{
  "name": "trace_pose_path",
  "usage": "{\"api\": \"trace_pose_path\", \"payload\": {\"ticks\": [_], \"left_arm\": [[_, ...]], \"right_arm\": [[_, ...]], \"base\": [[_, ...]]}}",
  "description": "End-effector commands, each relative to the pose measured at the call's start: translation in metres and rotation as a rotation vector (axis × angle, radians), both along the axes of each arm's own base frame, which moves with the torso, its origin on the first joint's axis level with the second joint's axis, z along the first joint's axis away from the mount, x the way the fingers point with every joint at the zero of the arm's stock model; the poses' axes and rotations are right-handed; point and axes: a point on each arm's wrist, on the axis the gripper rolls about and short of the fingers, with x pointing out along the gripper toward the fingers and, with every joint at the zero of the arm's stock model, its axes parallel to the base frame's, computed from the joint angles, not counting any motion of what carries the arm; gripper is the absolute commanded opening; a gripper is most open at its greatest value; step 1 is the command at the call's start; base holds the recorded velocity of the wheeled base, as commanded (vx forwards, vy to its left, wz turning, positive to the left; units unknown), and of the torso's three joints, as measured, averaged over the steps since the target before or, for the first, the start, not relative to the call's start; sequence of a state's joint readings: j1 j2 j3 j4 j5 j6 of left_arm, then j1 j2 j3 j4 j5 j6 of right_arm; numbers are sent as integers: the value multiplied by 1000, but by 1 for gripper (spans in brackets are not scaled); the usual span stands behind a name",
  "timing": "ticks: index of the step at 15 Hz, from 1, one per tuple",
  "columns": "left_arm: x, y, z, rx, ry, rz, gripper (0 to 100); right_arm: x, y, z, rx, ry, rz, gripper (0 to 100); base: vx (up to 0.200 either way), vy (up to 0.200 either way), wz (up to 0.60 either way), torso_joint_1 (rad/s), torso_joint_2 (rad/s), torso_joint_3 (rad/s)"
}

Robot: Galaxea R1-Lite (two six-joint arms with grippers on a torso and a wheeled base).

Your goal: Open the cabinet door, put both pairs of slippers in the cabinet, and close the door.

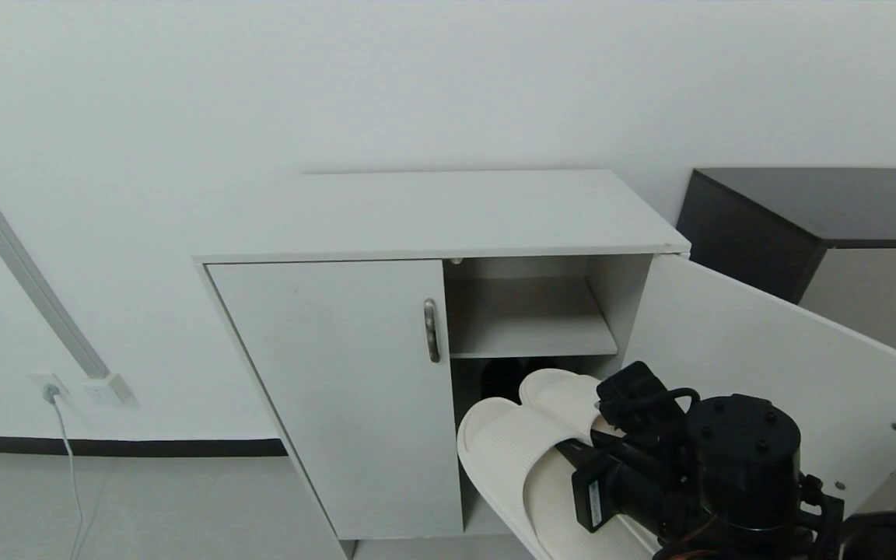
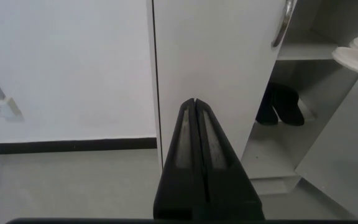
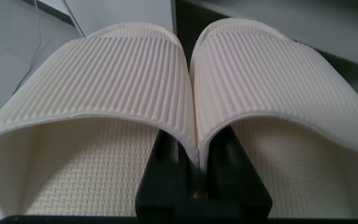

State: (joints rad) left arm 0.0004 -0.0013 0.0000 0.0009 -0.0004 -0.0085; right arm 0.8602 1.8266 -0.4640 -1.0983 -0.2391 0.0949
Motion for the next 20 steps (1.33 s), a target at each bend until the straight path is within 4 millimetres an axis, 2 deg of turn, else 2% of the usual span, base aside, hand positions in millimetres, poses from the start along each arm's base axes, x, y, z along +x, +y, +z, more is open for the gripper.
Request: {"api": "trace_pose_path", "payload": {"ticks": [1, 8, 15, 20], "left_arm": [[0, 0, 0, -1, 2, 2, 0], [0, 0, 0, -1, 2, 2, 0], [0, 0, 0, -1, 2, 2, 0], [0, 0, 0, -1, 2, 2, 0]], "right_arm": [[2, 2, -7, -14, 12, 0, 0], [3, 3, -14, -27, -1, 7, 0], [2, 3, -18, -21, -21, 10, 0], [2, 2, -21, -35, -21, 9, 0]], "base": [[0, 0, 0, -154, 481, 330], [0, 0, 0, -123, 472, 335], [0, 0, 0, -39, 427, 374], [0, 0, 0, 0, 66, 63]]}}
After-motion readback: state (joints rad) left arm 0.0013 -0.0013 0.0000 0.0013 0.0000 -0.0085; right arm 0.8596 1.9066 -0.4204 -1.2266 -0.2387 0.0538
